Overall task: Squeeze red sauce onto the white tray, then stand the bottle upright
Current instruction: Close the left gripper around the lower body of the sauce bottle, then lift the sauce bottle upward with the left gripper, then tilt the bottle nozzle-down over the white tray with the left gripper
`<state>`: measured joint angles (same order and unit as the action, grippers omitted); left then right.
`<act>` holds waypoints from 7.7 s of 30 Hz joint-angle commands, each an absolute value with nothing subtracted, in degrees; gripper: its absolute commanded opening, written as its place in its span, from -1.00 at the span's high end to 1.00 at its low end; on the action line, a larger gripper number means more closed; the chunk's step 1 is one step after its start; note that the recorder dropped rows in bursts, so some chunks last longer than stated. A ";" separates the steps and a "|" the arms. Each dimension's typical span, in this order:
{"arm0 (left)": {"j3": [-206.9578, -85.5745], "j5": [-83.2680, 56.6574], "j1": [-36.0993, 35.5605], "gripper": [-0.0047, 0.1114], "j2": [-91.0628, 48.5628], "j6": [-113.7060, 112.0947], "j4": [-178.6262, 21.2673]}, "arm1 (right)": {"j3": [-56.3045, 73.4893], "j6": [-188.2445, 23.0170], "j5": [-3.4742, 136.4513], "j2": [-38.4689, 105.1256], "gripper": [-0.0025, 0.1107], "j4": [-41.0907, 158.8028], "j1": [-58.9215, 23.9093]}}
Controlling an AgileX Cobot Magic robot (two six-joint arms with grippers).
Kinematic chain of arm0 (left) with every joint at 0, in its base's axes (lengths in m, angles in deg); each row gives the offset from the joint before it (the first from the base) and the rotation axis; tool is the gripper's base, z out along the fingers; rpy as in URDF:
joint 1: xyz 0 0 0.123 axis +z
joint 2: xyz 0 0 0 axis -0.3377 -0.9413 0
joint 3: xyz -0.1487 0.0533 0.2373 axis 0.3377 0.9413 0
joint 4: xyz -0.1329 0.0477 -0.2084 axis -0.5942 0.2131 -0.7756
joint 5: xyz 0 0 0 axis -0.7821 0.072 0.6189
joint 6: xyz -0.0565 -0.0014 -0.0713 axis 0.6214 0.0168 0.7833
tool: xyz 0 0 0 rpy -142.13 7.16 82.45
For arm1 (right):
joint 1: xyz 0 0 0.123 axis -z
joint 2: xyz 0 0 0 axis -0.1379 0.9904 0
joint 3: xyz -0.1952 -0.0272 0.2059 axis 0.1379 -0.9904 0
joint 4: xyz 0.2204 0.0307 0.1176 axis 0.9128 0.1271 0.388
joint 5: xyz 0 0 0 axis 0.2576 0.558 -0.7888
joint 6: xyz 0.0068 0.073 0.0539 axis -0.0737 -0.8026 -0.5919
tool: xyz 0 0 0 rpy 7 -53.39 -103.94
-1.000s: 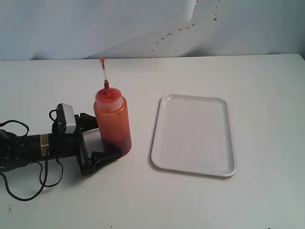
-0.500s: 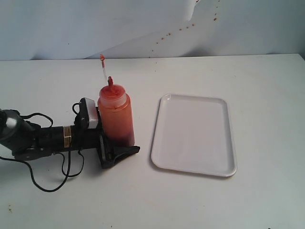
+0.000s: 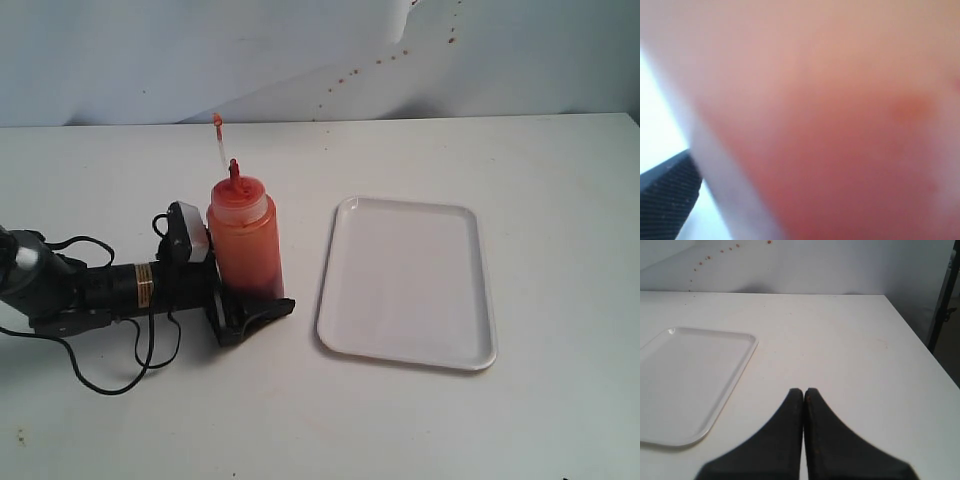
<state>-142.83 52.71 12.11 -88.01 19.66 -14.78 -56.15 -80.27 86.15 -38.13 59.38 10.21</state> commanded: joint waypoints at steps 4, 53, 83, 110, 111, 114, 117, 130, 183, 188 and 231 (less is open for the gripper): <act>-143.22 52.75 11.81 -0.73 -88.15 21.18 -16.46 | -56.30 -80.38 85.55 -38.47 0.96 59.50 10.52; -143.11 55.75 11.81 0.91 -85.79 17.80 -12.76 | -56.30 -80.38 85.55 -38.47 0.96 59.50 10.52; -143.11 50.42 11.81 0.92 -81.00 21.65 -5.68 | -56.30 -80.38 85.55 -38.47 0.96 59.50 10.52; -136.93 28.01 11.81 0.92 -63.10 23.65 -9.97 | -56.30 -80.38 85.55 -38.47 0.96 59.50 10.52; -136.90 25.76 11.81 0.92 -61.98 24.05 -10.86 | -56.30 -80.38 85.55 -38.47 0.96 59.50 10.52; -136.79 24.09 11.81 0.92 -61.28 24.16 -10.85 | -56.30 -80.38 85.55 -38.47 0.96 59.50 10.52; -136.58 21.00 11.81 0.92 -60.93 23.88 -12.16 | -56.30 -80.38 85.55 -38.47 0.96 59.50 10.52; -136.58 8.89 6.39 0.92 -60.70 4.74 -25.24 | -56.30 -80.38 85.55 -38.47 0.96 59.50 10.52; -136.58 9.28 -2.95 0.92 -53.46 -52.05 -60.08 | -56.30 -80.38 85.55 -38.47 0.96 59.50 10.52; -136.58 11.95 -2.95 0.92 -53.46 -60.29 -64.94 | -56.30 -80.38 85.55 -38.47 0.96 59.50 10.52; -138.58 34.89 -3.18 0.92 -53.57 -79.46 -64.82 | -56.30 -85.28 62.73 -38.47 0.96 60.19 10.52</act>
<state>-136.99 31.69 -2.82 -54.57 -80.08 -63.68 -56.15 -83.31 64.92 -38.13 59.51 10.21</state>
